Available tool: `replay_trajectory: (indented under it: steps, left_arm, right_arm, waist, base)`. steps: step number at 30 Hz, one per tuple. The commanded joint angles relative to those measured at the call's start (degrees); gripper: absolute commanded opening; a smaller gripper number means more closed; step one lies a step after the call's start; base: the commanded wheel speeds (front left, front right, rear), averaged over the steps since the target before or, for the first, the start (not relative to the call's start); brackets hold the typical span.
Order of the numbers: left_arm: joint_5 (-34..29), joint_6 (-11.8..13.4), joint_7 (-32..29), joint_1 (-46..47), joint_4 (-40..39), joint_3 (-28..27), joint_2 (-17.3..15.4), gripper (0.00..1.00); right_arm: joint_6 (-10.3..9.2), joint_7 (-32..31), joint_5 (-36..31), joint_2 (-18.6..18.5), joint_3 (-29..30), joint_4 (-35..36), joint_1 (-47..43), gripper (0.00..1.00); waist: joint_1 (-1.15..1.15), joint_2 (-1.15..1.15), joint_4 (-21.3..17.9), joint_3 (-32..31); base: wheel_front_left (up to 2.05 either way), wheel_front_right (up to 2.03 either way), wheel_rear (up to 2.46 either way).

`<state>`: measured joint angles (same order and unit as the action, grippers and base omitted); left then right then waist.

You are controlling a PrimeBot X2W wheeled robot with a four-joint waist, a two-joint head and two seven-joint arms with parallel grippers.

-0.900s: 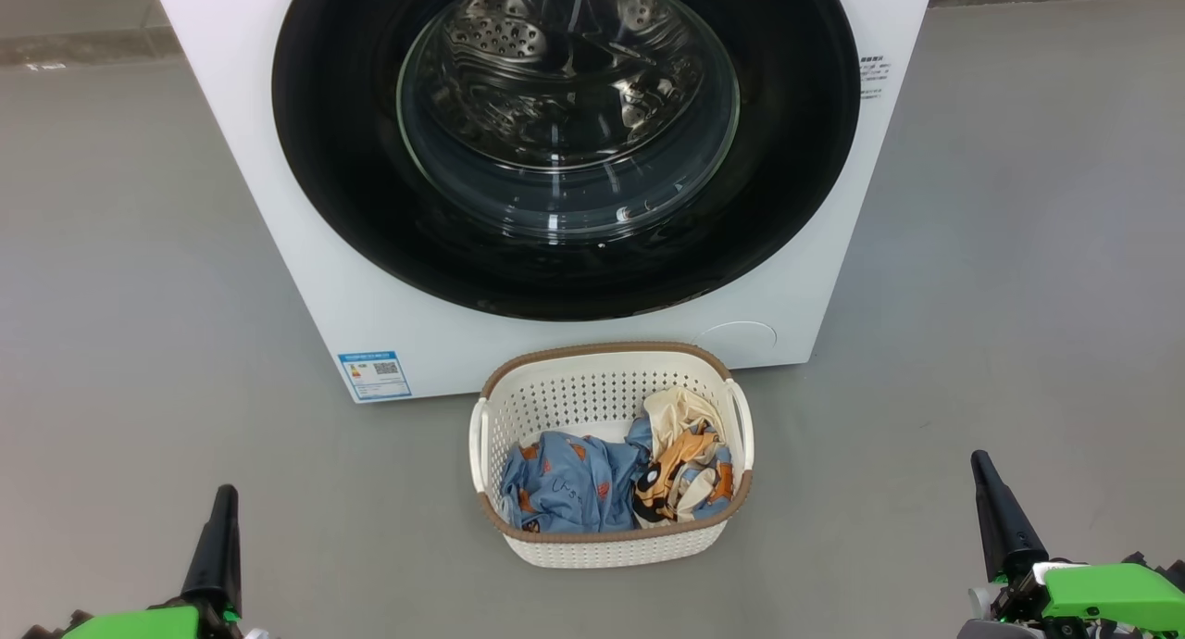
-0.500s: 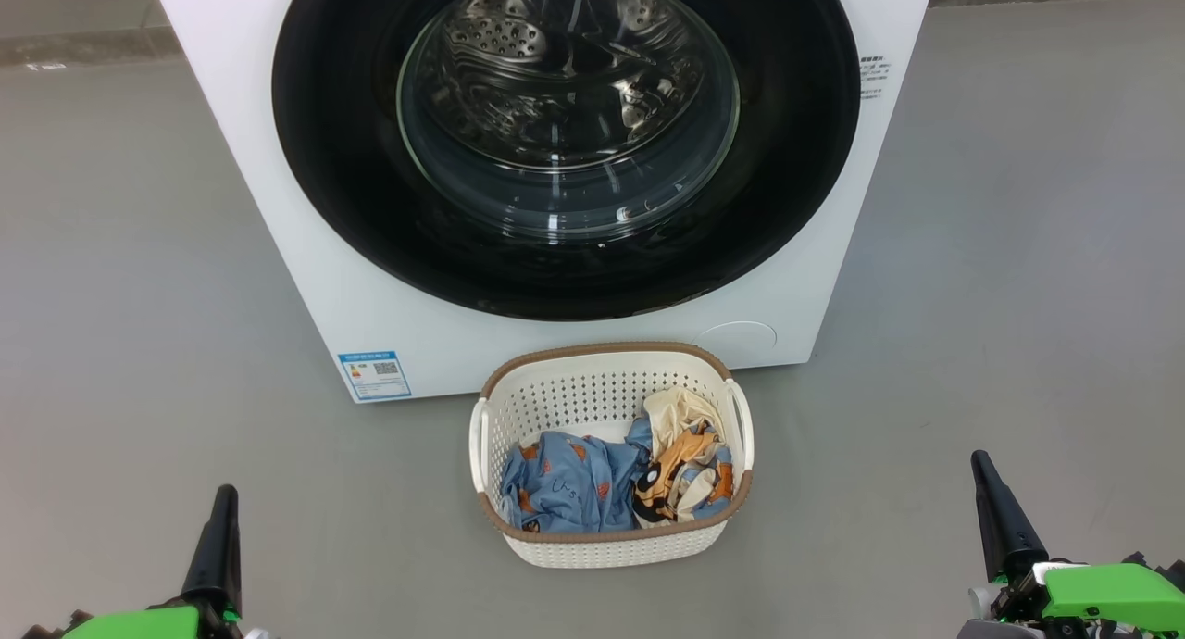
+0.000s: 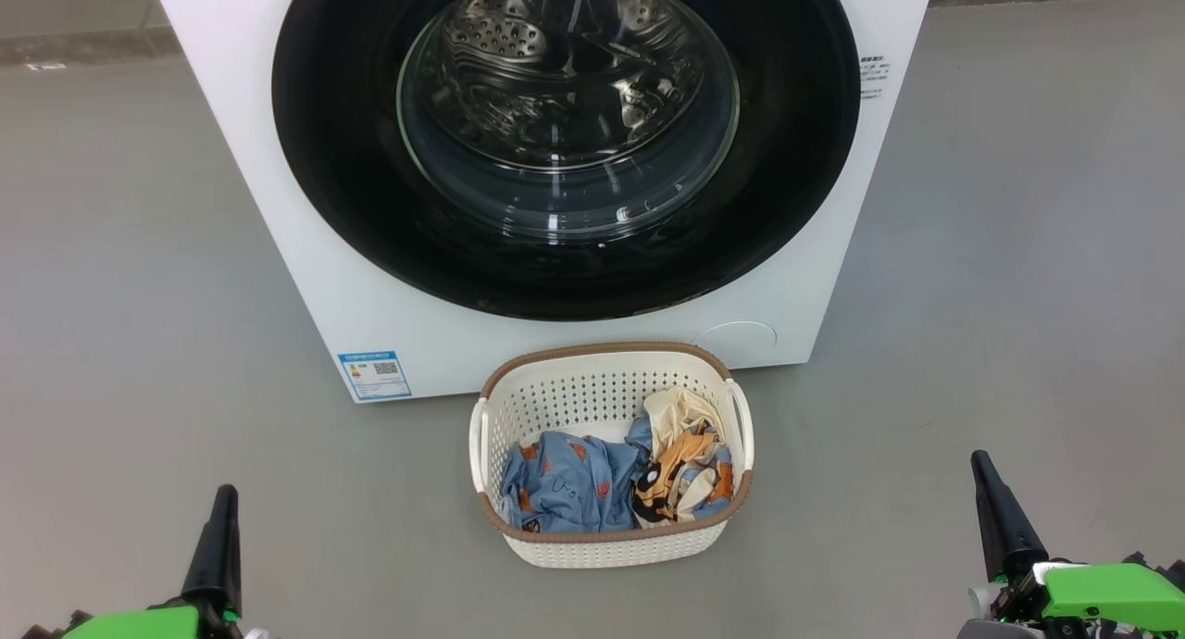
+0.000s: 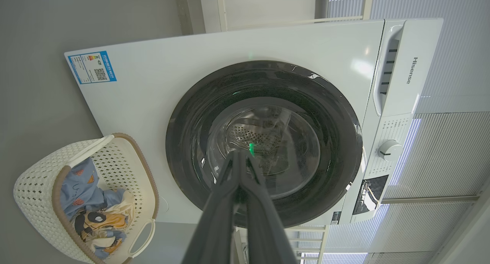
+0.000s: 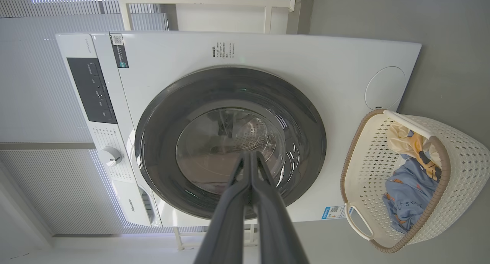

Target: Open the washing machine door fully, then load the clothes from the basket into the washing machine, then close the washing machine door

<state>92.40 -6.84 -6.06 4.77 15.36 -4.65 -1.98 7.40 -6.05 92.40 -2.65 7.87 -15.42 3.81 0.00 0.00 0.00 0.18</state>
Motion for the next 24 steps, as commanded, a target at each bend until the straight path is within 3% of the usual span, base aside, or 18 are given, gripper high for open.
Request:
replay_trajectory:
  steps: [1, 4, 5, 14, 24]
  left_arm:
    - [-0.3, -0.6, -0.5, 1.4, -1.3, -1.9, -0.9, 0.0]
    - [-0.3, -0.6, -0.5, 1.4, -1.3, -1.9, -0.9, 0.0]
    - [0.0, 0.0, 0.0, 0.0, 0.0, 0.0, 0.0, 1.0]
    - [-0.2, 0.0, 0.7, -0.2, 0.8, 0.7, 0.5, 1.0]
    - [-1.4, -0.1, 3.3, 0.7, -0.9, 2.7, -0.1, 1.0]
  right_arm:
    - [0.09, -0.4, -0.2, -0.2, -1.4, 1.4, 2.4, 0.0]
    - [0.09, -0.4, -0.2, -0.2, -1.4, 1.4, 2.4, 0.0]
    - [0.0, 0.0, 0.0, 0.0, 0.0, 0.0, 0.0, 1.0]
    - [0.0, 0.5, -0.3, -0.1, 0.1, -0.8, -0.8, 1.0]
    - [0.02, 2.4, -1.9, -1.5, -0.3, 1.2, -0.8, 1.0]
  waist:
    - [0.0, 0.0, 0.0, 0.0]
    - [0.0, 0.0, 0.0, 0.0]
    - [0.0, 0.0, 0.0, 0.0]
    - [0.13, 0.0, 0.0, -0.1]
    - [0.0, 0.0, 0.0, 0.1]
  base:
    - [0.0, 0.0, 0.0]
    - [0.0, 0.0, 0.0]
    - [0.0, 0.0, 0.0]
    - [0.0, 0.0, 0.0]
    - [0.0, 0.0, 0.0]
